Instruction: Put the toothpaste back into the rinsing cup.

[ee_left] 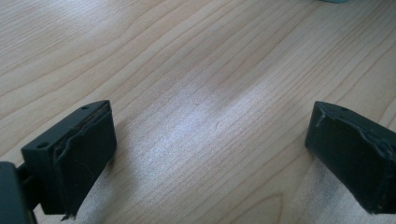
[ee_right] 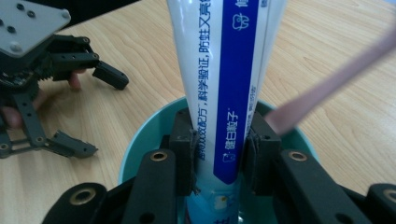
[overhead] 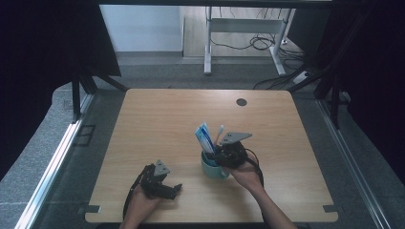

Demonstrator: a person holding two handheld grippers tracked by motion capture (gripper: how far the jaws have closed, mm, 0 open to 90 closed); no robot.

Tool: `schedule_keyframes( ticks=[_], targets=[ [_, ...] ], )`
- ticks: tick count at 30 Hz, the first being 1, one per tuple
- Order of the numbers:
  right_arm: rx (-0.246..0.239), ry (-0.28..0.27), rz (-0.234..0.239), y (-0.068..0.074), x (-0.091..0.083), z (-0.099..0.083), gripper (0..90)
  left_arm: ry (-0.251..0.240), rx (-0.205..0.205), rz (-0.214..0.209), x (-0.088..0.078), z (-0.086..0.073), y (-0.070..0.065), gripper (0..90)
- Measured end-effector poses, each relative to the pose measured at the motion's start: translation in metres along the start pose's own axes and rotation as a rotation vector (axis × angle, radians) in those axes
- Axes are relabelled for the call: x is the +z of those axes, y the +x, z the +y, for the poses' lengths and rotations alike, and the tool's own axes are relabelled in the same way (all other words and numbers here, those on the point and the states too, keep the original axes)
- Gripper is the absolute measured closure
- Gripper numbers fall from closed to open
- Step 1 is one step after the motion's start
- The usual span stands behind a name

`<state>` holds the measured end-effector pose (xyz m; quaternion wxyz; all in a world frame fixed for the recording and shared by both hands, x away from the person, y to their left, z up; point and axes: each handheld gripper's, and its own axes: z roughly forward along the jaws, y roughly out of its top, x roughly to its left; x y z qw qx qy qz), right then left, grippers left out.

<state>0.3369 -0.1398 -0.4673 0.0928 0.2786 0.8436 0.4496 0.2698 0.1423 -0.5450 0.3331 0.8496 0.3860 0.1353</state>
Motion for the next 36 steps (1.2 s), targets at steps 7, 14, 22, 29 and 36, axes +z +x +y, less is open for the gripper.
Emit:
schedule_keyframes(
  ticks=[7,14,22,29,36],
  targets=[
    [0.011,0.012,0.010,-0.002,0.000,0.001,66.1,0.000,0.000,0.000,0.000,0.000,0.000,1.9],
    [0.037,0.018,0.032,-0.005,-0.001,0.002,59.6,0.000,0.000,0.000,0.000,0.000,0.000,1.9],
    [0.042,0.017,0.042,-0.005,-0.007,0.005,52.7,0.000,0.000,0.000,0.000,0.000,0.000,1.9],
    [0.044,0.047,0.050,-0.005,-0.010,0.007,44.0,0.000,0.000,0.000,0.000,0.000,0.000,1.9],
    [0.014,0.071,0.025,-0.002,-0.012,0.008,36.9,0.000,0.001,0.000,0.000,0.000,0.000,1.9]
  ],
)
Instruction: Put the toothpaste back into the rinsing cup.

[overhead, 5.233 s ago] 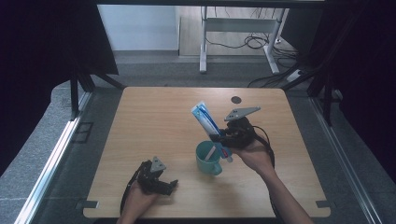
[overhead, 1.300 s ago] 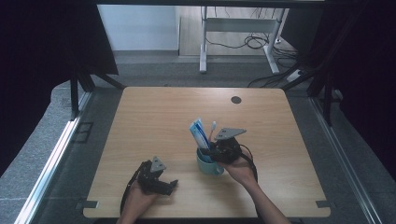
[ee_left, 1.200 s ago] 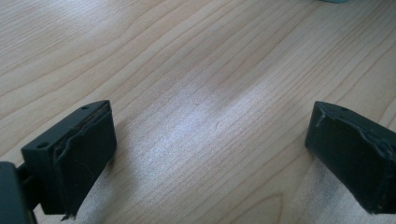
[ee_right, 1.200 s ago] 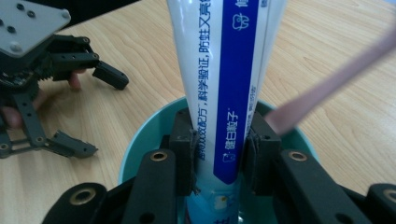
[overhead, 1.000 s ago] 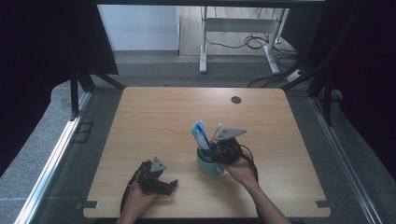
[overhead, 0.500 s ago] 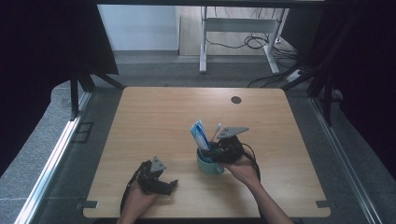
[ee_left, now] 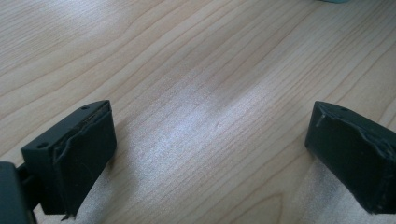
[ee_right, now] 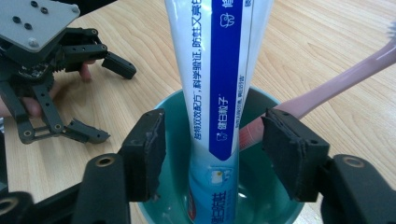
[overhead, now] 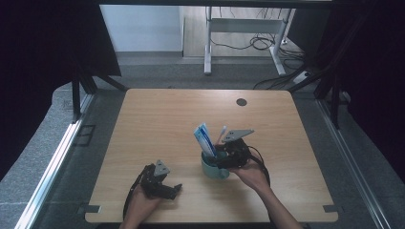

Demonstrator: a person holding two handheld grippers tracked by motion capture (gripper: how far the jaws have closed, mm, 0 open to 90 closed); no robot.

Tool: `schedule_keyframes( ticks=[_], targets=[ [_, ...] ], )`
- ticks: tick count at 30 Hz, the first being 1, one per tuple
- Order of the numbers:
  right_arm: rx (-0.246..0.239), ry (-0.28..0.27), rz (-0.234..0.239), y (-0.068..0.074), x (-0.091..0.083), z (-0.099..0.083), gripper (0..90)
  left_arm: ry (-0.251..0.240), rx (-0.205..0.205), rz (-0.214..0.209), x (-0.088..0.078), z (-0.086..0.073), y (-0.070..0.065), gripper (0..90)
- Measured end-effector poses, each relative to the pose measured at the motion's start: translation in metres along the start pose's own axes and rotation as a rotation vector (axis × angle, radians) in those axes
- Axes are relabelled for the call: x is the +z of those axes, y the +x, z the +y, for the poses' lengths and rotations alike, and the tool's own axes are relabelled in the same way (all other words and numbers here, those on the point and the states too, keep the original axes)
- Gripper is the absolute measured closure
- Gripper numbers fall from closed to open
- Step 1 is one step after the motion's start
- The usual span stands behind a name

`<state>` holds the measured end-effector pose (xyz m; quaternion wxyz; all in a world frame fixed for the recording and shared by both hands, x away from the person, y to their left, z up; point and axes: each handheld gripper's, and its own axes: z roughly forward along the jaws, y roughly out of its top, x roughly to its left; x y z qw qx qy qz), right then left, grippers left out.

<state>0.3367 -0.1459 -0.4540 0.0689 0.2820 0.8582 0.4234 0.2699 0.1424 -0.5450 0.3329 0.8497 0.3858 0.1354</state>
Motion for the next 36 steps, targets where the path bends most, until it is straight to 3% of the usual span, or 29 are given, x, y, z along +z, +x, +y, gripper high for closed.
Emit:
schedule_keyframes(
  ticks=[12,26,36],
  targets=[
    [-0.031,-0.011,-0.038,0.006,-0.008,0.001,14.7,0.001,0.000,0.000,0.000,0.000,0.000,1.9],
    [-0.082,0.028,-0.052,0.013,-0.023,-0.002,7.4,0.000,-0.001,0.000,0.000,0.000,0.000,1.9],
    [-0.091,0.063,-0.062,0.016,-0.028,-0.006,0.0,0.001,-0.001,-0.001,0.000,0.000,0.000,1.9]
  ],
)
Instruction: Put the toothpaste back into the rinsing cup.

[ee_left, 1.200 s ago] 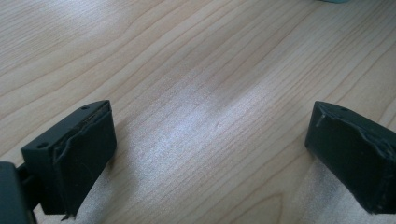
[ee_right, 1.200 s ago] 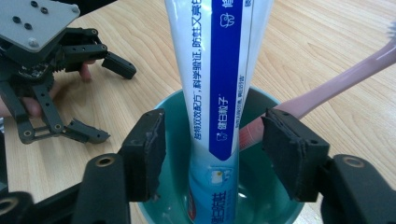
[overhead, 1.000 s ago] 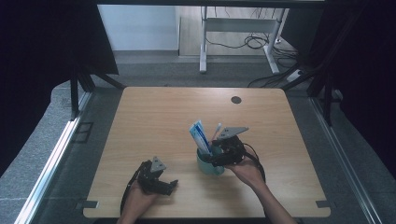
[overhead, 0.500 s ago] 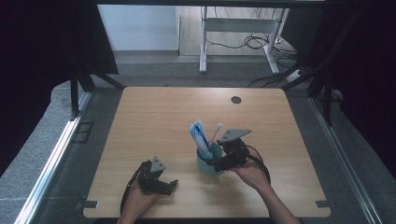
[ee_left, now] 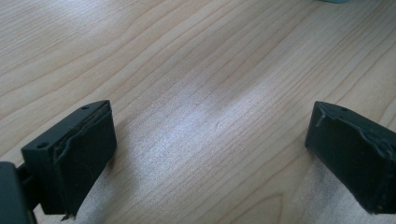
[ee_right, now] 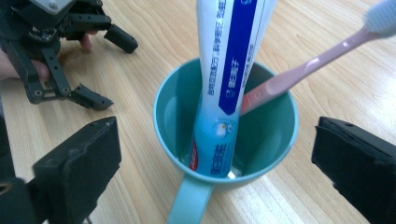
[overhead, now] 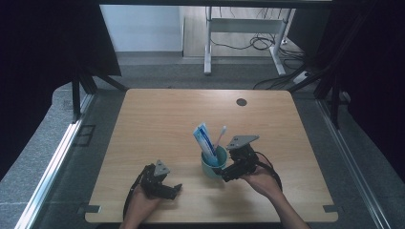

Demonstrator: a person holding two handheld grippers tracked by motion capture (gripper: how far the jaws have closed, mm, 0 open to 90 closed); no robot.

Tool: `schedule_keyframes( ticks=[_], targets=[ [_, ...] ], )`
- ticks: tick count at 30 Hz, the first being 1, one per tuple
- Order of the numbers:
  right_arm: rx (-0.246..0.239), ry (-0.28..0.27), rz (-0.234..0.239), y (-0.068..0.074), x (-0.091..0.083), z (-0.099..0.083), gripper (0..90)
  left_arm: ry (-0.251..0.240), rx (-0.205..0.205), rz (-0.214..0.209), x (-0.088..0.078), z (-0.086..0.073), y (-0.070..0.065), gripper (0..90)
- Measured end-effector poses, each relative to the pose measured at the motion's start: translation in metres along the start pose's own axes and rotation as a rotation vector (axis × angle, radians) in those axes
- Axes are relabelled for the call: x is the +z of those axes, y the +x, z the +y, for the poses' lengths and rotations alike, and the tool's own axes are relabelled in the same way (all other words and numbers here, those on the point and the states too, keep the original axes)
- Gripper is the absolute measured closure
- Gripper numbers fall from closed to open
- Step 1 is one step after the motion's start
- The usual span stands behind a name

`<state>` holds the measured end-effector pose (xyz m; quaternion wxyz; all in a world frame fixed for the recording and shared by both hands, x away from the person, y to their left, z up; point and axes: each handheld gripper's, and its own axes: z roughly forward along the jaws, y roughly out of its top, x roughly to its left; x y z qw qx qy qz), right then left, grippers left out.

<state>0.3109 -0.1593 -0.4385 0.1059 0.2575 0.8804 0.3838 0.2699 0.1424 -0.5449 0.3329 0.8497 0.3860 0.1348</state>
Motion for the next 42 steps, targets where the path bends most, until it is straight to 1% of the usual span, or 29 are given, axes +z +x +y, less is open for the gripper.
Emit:
schedule_keyframes(
  ticks=[8,16,25,28,29,31,32,36,37,39,42],
  targets=[
    [0.004,0.011,-0.012,-0.002,-0.007,-0.006,0.0,0.000,0.000,0.000,0.000,0.000,0.000,1.9],
    [0.018,0.006,-0.040,-0.006,-0.017,-0.015,0.0,-0.001,0.000,0.000,0.000,0.000,0.000,1.9],
    [0.042,0.000,-0.088,-0.016,-0.031,-0.027,0.0,-0.001,0.000,0.001,0.000,0.000,0.000,1.9],
    [0.047,0.000,-0.094,-0.019,-0.035,-0.030,0.0,0.000,-0.001,0.003,0.000,0.000,0.000,1.8],
    [0.053,0.001,-0.107,-0.021,-0.038,-0.033,0.0,0.000,-0.004,0.003,0.000,0.000,0.000,1.8],
    [0.054,0.002,-0.110,-0.022,-0.039,-0.035,0.0,0.000,-0.004,0.003,0.000,0.000,0.000,1.8],
    [0.059,0.002,-0.122,-0.025,-0.042,-0.038,0.0,0.000,-0.004,0.003,0.000,0.000,0.000,1.7],
    [0.075,0.005,-0.132,-0.028,-0.047,-0.042,0.0,0.000,-0.003,0.004,0.000,0.000,0.000,1.7],
    [0.077,0.005,-0.143,-0.031,-0.049,-0.046,0.0,0.000,-0.003,0.004,0.000,0.000,0.000,1.7],
    [0.081,0.007,-0.145,-0.032,-0.051,-0.047,0.0,0.000,-0.003,0.004,0.000,0.000,0.000,1.7],
    [0.095,0.007,-0.165,-0.037,-0.055,-0.055,0.0,0.000,-0.004,0.004,0.000,0.000,0.000,1.6]
  ],
)
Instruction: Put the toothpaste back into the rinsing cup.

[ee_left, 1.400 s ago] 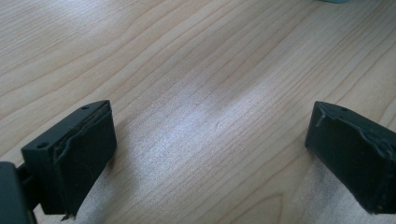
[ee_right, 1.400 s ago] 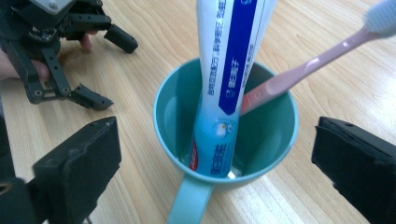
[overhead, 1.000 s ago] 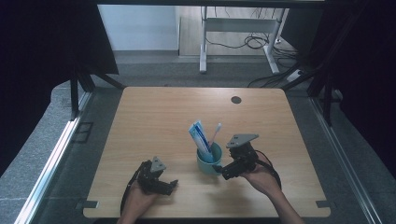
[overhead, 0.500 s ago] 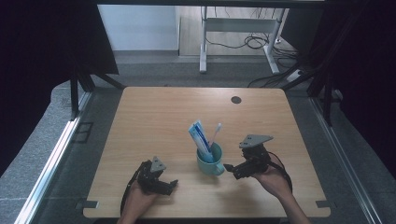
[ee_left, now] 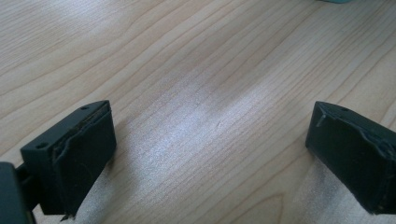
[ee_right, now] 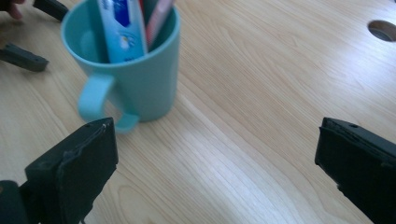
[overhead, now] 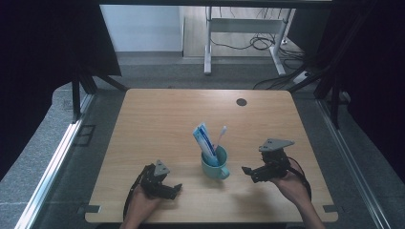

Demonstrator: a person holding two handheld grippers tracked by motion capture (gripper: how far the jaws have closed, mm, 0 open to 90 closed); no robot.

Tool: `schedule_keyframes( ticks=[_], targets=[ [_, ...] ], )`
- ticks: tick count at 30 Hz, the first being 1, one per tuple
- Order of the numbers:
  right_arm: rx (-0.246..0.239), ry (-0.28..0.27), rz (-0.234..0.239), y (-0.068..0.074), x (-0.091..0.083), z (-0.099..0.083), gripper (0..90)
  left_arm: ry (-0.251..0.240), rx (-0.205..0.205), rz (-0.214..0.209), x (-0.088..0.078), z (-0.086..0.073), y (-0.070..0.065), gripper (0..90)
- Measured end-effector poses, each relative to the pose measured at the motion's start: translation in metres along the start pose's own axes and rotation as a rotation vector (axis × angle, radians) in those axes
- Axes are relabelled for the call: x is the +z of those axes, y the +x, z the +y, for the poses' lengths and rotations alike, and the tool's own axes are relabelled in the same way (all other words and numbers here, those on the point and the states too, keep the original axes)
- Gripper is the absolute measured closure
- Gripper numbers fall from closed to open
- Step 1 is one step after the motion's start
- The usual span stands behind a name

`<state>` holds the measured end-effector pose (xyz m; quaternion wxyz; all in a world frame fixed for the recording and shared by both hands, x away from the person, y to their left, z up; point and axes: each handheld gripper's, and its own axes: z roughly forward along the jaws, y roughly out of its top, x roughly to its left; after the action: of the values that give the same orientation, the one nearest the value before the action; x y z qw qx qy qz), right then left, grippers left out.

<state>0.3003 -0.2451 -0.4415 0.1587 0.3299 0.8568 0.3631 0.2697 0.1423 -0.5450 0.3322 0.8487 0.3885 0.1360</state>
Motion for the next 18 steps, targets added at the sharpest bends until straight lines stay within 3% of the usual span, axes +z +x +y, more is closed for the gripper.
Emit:
schedule_keyframes(
  ticks=[11,18],
  targets=[
    [0.063,-0.013,-0.034,-0.015,-0.010,-0.022,0.0,-0.001,-0.002,0.000,0.000,0.000,0.000,1.6],
    [0.083,0.000,-0.046,-0.017,-0.006,-0.039,0.0,0.001,0.000,0.000,0.000,0.000,0.000,1.6]
  ],
)
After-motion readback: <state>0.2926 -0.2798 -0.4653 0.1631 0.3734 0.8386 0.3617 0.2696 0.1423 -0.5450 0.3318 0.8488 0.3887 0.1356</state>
